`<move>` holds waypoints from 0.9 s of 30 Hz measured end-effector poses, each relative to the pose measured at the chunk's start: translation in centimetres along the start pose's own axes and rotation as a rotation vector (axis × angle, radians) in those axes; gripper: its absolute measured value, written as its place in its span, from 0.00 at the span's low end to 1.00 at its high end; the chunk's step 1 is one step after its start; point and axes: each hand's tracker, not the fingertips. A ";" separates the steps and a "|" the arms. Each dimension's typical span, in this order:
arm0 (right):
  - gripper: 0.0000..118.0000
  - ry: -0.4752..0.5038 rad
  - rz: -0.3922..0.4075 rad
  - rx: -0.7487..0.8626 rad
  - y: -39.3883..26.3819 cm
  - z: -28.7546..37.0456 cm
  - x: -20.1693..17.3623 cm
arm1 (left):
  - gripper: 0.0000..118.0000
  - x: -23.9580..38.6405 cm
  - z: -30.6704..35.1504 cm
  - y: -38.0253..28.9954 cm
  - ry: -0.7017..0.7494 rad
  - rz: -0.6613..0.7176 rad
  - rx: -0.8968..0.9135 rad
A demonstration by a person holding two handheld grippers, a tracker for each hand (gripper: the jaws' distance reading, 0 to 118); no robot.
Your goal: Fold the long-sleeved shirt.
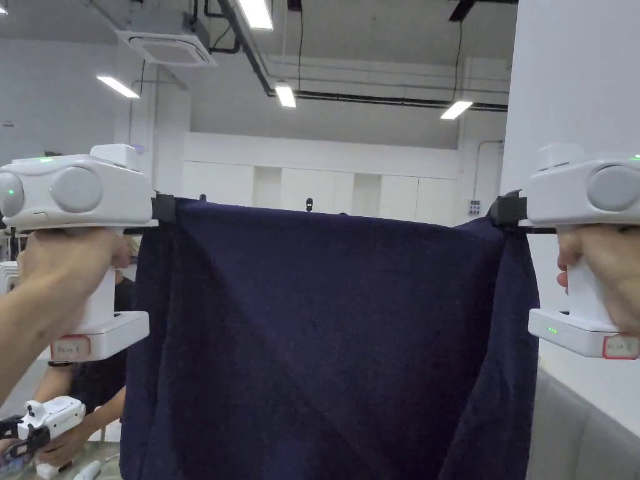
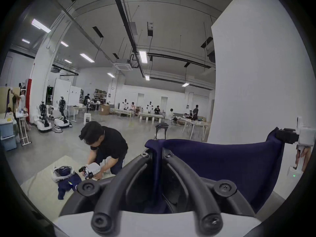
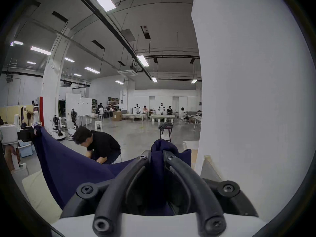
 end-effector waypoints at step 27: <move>0.08 -0.043 0.019 -0.236 -30.3 -16.2 -0.4 | 0.12 -2.7 -15.4 -27.5 0.046 -0.028 -0.315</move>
